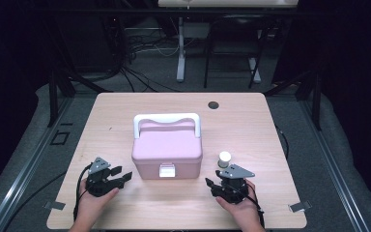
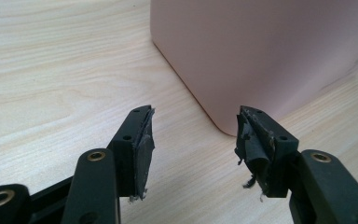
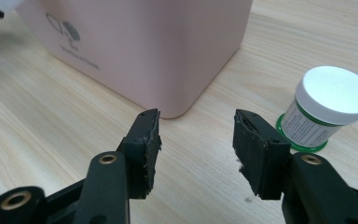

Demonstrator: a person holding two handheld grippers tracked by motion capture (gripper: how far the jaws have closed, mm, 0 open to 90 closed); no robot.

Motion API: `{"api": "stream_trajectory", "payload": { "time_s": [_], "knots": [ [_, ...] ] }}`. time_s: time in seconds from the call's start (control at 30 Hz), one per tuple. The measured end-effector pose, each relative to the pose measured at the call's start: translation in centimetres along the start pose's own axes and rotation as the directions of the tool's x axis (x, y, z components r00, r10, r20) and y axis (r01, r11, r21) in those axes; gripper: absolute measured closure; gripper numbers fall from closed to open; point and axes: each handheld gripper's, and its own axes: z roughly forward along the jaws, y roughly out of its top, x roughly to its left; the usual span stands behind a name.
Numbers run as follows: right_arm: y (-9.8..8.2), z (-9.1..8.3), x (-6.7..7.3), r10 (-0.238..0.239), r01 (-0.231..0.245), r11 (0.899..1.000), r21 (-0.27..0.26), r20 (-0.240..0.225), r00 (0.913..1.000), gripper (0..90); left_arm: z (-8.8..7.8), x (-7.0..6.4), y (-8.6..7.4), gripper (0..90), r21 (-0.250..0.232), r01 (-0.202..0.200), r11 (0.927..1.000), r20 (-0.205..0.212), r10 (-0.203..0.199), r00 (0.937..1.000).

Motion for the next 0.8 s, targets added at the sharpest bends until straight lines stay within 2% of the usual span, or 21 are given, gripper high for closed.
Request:
{"api": "stream_trajectory", "payload": {
  "time_s": [0.03, 0.13, 0.33, 0.47, 0.6, 0.67, 0.73, 0.8],
  "knots": [
    [0.0, 0.1, 0.1, -0.013, 0.013, 1.0, 0.002, 0.011, 0.9999, 51.2, 0.1, 0.0, 0.0, 46.8, -0.001, -0.002, 1.0, 0.006, 0.002, 1.0],
    [0.0, 0.5, 0.0, -0.006, 0.006, 1.0, 0.014, -0.004, 1.0, 51.9, 0.3, -0.1, 0.1, 47.7, 0.0, -0.006, 1.0, 0.008, 0.006, 0.9999],
    [0.1, 1.0, 0.0, 0.009, -0.008, 1.0, 0.015, -0.005, 0.9999, 55.9, 0.3, -0.2, 0.1, 51.5, -0.003, 0.001, 1.0, 0.032, -0.001, 0.9995],
    [0.4, 1.0, -0.1, 0.028, -0.028, 1.0, 0.014, -0.006, 0.9996, 63.5, 0.4, -0.2, 0.3, 56.5, -0.014, 0.004, 0.9999, 0.045, -0.003, 0.999],
    [0.6, 1.2, 0.0, 0.026, -0.026, 1.0, 0.005, -0.006, 0.9996, 64.7, 0.7, -0.1, 0.5, 57.5, -0.014, 0.019, 0.9997, 0.054, -0.018, 0.9984],
    [0.8, 1.4, 0.0, 0.013, -0.013, 1.0, -0.011, 0.01, 0.9999, 64.8, 0.9, -0.1, 0.6, 58.4, -0.016, 0.031, 0.9994, 0.058, -0.03, 0.9979],
    [0.9, 1.4, 0.0, 0.016, -0.016, 1.0, -0.003, 0.012, 0.9998, 64.8, 1.1, 0.0, 0.7, 59.1, -0.01, 0.044, 0.999, 0.066, -0.044, 0.9969],
    [1.3, 1.5, -0.1, 0.016, -0.016, 1.0, -0.009, 0.019, 0.9997, 67.8, 1.3, 0.1, 0.7, 59.3, -0.009, 0.06, 0.9982, 0.08, -0.059, 0.9951]
  ]
}}
